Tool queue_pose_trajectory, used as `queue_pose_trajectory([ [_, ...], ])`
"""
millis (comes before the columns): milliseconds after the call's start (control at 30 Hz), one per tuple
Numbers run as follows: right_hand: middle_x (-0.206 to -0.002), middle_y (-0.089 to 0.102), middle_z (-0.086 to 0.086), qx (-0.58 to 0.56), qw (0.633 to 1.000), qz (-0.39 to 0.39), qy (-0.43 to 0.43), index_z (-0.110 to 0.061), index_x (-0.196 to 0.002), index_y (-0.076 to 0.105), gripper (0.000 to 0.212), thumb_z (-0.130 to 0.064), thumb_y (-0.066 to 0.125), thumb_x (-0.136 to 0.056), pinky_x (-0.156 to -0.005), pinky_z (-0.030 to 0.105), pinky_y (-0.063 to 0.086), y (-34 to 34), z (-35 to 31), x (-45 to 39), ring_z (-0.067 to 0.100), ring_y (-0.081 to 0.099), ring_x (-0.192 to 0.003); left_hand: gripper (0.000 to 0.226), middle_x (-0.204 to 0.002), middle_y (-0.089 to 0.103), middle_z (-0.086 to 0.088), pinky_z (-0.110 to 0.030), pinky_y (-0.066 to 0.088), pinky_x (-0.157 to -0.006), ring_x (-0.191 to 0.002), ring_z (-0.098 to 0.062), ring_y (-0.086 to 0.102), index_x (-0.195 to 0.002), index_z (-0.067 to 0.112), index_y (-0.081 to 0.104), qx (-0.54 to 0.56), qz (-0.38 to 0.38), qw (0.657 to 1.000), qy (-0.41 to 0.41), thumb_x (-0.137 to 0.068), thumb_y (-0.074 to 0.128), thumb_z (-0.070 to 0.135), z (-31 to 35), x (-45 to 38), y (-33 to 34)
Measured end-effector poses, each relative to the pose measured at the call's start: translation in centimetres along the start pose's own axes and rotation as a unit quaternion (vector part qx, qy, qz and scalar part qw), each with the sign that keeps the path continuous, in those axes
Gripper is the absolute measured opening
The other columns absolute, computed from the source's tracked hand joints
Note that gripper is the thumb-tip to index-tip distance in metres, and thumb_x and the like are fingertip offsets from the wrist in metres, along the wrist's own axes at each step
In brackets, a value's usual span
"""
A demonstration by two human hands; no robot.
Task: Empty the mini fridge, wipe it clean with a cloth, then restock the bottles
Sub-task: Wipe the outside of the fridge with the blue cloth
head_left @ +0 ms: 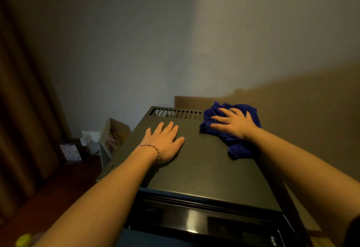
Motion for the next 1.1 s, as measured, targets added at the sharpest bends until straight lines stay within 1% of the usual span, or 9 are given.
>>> queue_pose_trajectory([
  [100, -0.166, 0.001, -0.014, -0.016, 1.000, 0.010, 0.004, -0.053, -0.149, 0.028, 0.070, -0.081, 0.023, -0.085, -0.117, 0.061, -0.006, -0.1, 1.0, -1.0, 0.024, -0.001, -0.152, 0.067, -0.164, -0.006, 0.009, -0.052, -0.001, -0.121, -0.151, -0.019, -0.006, -0.157, 0.029, 0.003, 0.000, -0.001, 1.000, -0.002, -0.099, 0.013, 0.061, 0.0, 0.0, 0.0],
  [267, -0.164, 0.013, -0.015, -0.042, 0.998, 0.034, -0.010, -0.046, -0.149, 0.035, 0.066, -0.076, 0.031, -0.090, -0.119, 0.060, -0.003, 0.4, 0.6, 0.4, 0.019, 0.005, -0.152, 0.067, -0.165, -0.005, 0.009, -0.052, 0.001, -0.121, -0.151, -0.019, -0.005, -0.157, 0.029, 0.003, 0.002, 0.002, 1.000, -0.003, -0.099, 0.014, 0.061, -0.1, 0.1, 0.0],
  [467, -0.163, 0.019, -0.015, -0.051, 0.998, 0.025, -0.039, -0.051, -0.148, 0.032, 0.080, -0.085, 0.026, -0.077, -0.118, 0.056, 0.007, 1.1, -1.4, 8.9, 0.017, 0.009, -0.151, 0.066, -0.165, -0.002, 0.006, -0.051, 0.002, -0.121, -0.152, -0.021, -0.003, -0.158, 0.026, 0.005, 0.006, 0.002, 1.000, 0.000, -0.101, 0.015, 0.058, 0.1, 0.5, 0.0],
  [567, -0.163, 0.018, -0.016, -0.043, 0.998, 0.025, -0.050, -0.053, -0.149, 0.030, 0.093, -0.097, 0.013, -0.069, -0.119, 0.054, 0.006, 1.6, -3.1, 13.7, 0.014, 0.007, -0.151, 0.064, -0.165, -0.001, 0.004, -0.049, 0.003, -0.122, -0.152, -0.023, -0.002, -0.158, 0.024, 0.006, 0.011, -0.002, 1.000, 0.008, -0.102, 0.016, 0.054, 0.1, 1.5, 0.0],
  [633, -0.163, 0.016, -0.017, -0.030, 0.998, 0.023, -0.054, -0.053, -0.149, 0.027, 0.094, -0.096, 0.008, -0.068, -0.121, 0.053, 0.003, 1.8, -4.4, 16.5, 0.012, 0.004, -0.151, 0.063, -0.165, -0.001, 0.003, -0.048, 0.003, -0.122, -0.152, -0.023, -0.001, -0.158, 0.024, 0.006, 0.013, -0.002, 1.000, 0.016, -0.103, 0.016, 0.053, -0.1, 2.6, 0.0],
  [733, -0.163, 0.013, -0.016, -0.008, 0.998, 0.019, -0.065, -0.051, -0.152, 0.023, 0.080, -0.085, 0.015, -0.080, -0.120, 0.054, -0.008, 2.2, -7.1, 19.6, 0.010, -0.004, -0.151, 0.063, -0.165, -0.001, 0.005, -0.048, 0.003, -0.121, -0.152, -0.023, -0.001, -0.158, 0.025, 0.006, 0.013, -0.008, 1.000, 0.023, -0.102, 0.015, 0.053, -1.1, 4.4, 0.0],
  [867, -0.163, 0.016, -0.010, 0.020, 0.992, 0.057, -0.106, -0.044, -0.154, 0.024, 0.088, -0.086, 0.003, -0.079, -0.118, 0.061, -0.011, 2.6, -12.2, 22.1, 0.011, -0.015, -0.151, 0.060, -0.165, -0.001, 0.005, -0.050, 0.004, -0.121, -0.152, -0.024, -0.001, -0.157, 0.029, 0.006, 0.014, -0.017, 0.999, 0.026, -0.103, 0.015, 0.053, -3.7, 6.7, 0.0],
  [1000, -0.160, 0.021, -0.005, 0.022, 0.988, 0.104, -0.110, -0.041, -0.153, 0.031, 0.079, -0.078, 0.008, -0.086, -0.119, 0.058, -0.010, 3.0, -17.9, 22.4, 0.014, -0.008, -0.151, 0.056, -0.165, -0.001, 0.006, -0.052, 0.008, -0.121, -0.152, -0.025, -0.004, -0.157, 0.034, 0.008, 0.043, -0.020, 0.999, 0.024, -0.104, 0.017, 0.051, -6.9, 9.1, 0.1],
  [1100, -0.161, 0.021, -0.001, 0.027, 0.988, 0.108, -0.104, -0.038, -0.152, 0.030, 0.070, -0.072, 0.017, -0.093, -0.119, 0.059, -0.008, 3.1, -21.6, 21.1, 0.020, -0.004, -0.152, 0.053, -0.165, -0.004, 0.000, -0.042, -0.001, -0.123, -0.151, -0.023, -0.006, -0.157, 0.026, 0.009, 0.097, -0.017, 0.994, 0.040, -0.107, 0.018, 0.041, -8.2, 11.2, 0.1],
])
Point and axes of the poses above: each hand's wrist, its own x-axis away from the middle knuckle, its own y-axis out of the palm, z = x × y, the point moved 8 cm from there along -x, towards the middle knuckle
